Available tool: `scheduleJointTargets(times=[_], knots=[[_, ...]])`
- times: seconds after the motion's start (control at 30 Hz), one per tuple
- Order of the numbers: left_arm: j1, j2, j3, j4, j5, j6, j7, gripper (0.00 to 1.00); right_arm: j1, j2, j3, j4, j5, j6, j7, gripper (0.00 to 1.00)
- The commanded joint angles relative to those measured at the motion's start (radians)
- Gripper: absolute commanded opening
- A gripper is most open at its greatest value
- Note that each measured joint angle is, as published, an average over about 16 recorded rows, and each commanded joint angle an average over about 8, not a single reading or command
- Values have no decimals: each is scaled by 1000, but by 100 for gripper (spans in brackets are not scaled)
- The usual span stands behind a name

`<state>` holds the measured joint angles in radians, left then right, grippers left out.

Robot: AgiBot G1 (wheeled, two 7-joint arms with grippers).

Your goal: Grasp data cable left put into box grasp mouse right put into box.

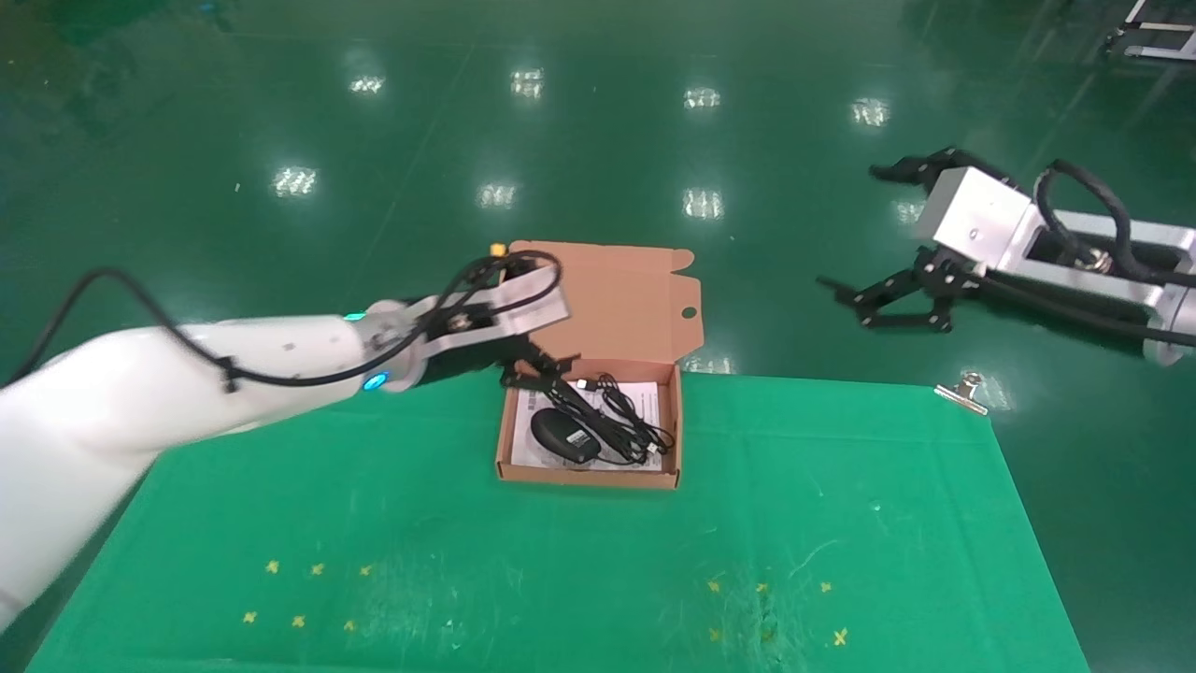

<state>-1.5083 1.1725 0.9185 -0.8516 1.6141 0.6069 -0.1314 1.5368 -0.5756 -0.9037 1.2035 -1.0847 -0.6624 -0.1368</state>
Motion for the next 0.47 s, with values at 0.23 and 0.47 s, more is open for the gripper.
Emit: scheduleJointTargets(times=[0.23, 0.47], knots=[[68, -88, -100, -68, -139, 139, -9, 100, -70, -5, 95, 12, 54, -127, 49, 100], [117, -151, -172, -116, -238, 239, -15, 100, -121, -9, 163, 21, 93, -218, 85, 100]])
